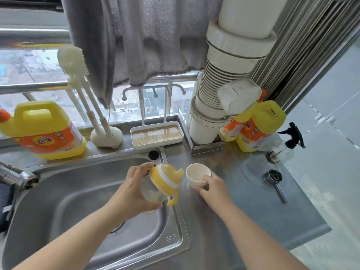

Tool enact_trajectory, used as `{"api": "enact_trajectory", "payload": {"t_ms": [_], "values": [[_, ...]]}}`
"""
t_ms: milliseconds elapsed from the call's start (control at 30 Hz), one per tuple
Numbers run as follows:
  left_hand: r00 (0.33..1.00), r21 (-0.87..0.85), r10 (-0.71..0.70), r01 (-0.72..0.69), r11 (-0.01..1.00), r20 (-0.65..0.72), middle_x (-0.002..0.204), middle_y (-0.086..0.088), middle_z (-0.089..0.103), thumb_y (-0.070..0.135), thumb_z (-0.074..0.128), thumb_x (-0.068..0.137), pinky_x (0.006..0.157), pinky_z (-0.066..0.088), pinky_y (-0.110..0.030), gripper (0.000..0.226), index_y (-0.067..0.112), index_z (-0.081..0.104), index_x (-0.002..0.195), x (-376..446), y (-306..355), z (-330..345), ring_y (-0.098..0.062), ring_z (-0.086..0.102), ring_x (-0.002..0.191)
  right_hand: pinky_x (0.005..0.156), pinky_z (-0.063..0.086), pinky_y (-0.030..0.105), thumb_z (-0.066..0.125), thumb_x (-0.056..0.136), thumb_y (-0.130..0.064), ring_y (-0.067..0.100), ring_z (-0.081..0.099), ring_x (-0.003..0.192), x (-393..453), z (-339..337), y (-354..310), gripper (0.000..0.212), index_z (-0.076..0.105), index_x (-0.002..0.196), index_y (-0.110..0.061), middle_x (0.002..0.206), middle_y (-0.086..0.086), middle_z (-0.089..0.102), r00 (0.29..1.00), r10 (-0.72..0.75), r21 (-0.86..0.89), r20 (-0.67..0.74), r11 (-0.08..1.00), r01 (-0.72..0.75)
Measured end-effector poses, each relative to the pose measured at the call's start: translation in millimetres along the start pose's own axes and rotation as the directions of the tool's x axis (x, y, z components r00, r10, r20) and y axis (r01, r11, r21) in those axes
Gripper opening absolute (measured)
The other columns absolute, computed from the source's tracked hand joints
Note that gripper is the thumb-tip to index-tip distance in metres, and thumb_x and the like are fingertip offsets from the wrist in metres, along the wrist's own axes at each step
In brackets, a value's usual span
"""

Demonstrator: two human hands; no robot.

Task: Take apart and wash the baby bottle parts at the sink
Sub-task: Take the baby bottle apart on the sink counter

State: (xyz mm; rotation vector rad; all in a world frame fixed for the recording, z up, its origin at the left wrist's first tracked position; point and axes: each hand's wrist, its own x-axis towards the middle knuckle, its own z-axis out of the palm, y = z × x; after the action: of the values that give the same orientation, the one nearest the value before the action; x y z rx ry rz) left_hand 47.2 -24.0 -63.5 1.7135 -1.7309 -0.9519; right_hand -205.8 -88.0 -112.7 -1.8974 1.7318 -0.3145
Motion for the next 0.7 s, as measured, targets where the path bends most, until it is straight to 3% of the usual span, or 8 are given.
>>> {"api": "enact_trajectory", "payload": {"t_ms": [133,200,267,467,533,600,633,700], "values": [[1.0,0.0,0.017,-0.017,1.0,-0.014,0.119,0.015,0.028,0.033,0.091,0.05,0.089,0.045,-0.021,0.097,0.053,0.024,0.118,-4.0,-0.8,2.3,0.001,0.038,0.114,0.089,0.04,0.026,0.069,0.082,-0.035,0.027,0.042,0.125,-4.9,-0.9,1.7,0.021,0.057,0.075,-0.021,0.152,0.007,0.033,0.997,0.041,-0.008,0.07,0.999,-0.041],[0.999,0.003,0.036,-0.035,0.999,-0.017,0.12,0.014,0.028,0.031,0.092,0.05,0.083,0.041,-0.01,0.096,0.052,0.026,0.117,-5.9,-0.1,2.2,-0.001,0.038,0.113,0.097,0.035,0.026,0.07,0.082,-0.031,0.026,0.032,0.135,-6.6,-3.3,3.9,0.013,0.066,0.087,-0.019,0.157,0.007,0.023,0.993,0.078,-0.015,0.088,0.997,-0.077],[0.998,0.015,0.053,-0.053,0.998,-0.015,0.121,0.013,0.028,0.03,0.093,0.05,0.076,0.037,-0.002,0.096,0.051,0.027,0.117,-7.6,0.6,0.9,-0.002,0.038,0.113,0.105,0.029,0.027,0.071,0.081,-0.029,0.024,0.022,0.14,-8.8,-6.3,5.1,0.021,0.069,0.1,-0.018,0.159,0.005,0.015,0.989,0.1,-0.006,0.108,0.995,-0.1],[0.996,0.029,0.084,-0.084,0.996,-0.013,0.125,0.012,0.028,0.031,0.093,0.051,0.075,0.035,0.003,0.095,0.052,0.027,0.117,-12.9,5.1,-4.2,-0.004,0.039,0.116,0.112,0.016,0.028,0.075,0.078,-0.031,0.02,0.009,0.144,-20.9,-18.9,-0.7,0.035,0.067,0.111,-0.025,0.159,-0.002,0.012,0.983,0.09,-0.026,0.16,0.996,-0.087],[0.995,0.019,0.098,-0.097,0.995,-0.021,0.124,0.013,0.028,0.03,0.093,0.051,0.076,0.035,0.005,0.094,0.052,0.028,0.116,-13.9,7.9,-6.4,-0.004,0.039,0.115,0.109,0.015,0.025,0.071,0.079,-0.028,0.019,0.014,0.142,-24.7,-28.3,-7.6,0.031,0.067,0.11,-0.028,0.156,-0.005,0.022,0.999,0.002,-0.079,0.048,0.997,0.002],[0.992,0.01,0.118,-0.118,0.993,-0.032,0.121,0.017,0.028,0.031,0.093,0.051,0.078,0.033,0.005,0.094,0.053,0.029,0.116,-13.7,10.7,-10.1,-0.002,0.04,0.115,0.104,0.022,0.021,0.068,0.079,-0.026,0.015,0.032,0.134,-29.7,-43.8,-24.2,0.03,0.066,0.109,-0.03,0.144,-0.01,0.04,0.989,-0.109,0.017,-0.096,0.994,0.111],[0.991,0.012,0.129,-0.128,0.992,-0.036,0.119,0.019,0.028,0.032,0.092,0.05,0.08,0.032,0.004,0.094,0.053,0.029,0.116,-13.3,12.9,-12.5,-0.001,0.041,0.115,0.1,0.029,0.019,0.067,0.077,-0.033,0.01,0.042,0.126,-32.7,-53.4,-37.2,0.035,0.063,0.112,-0.033,0.136,-0.016,0.046,0.987,-0.124,0.139,-0.102,0.981,0.137],[0.988,0.028,0.148,-0.147,0.989,-0.042,0.117,0.023,0.026,0.034,0.092,0.05,0.085,0.032,-0.003,0.093,0.053,0.03,0.117,-11.9,18.8,-17.9,0.0,0.041,0.115,0.09,0.043,0.016,0.065,0.069,-0.054,-0.003,0.053,0.11,-39.2,-71.7,-69.0,0.055,0.051,0.121,-0.042,0.124,-0.024,0.05,0.989,-0.145,0.36,0.039,0.925,0.122]]}}
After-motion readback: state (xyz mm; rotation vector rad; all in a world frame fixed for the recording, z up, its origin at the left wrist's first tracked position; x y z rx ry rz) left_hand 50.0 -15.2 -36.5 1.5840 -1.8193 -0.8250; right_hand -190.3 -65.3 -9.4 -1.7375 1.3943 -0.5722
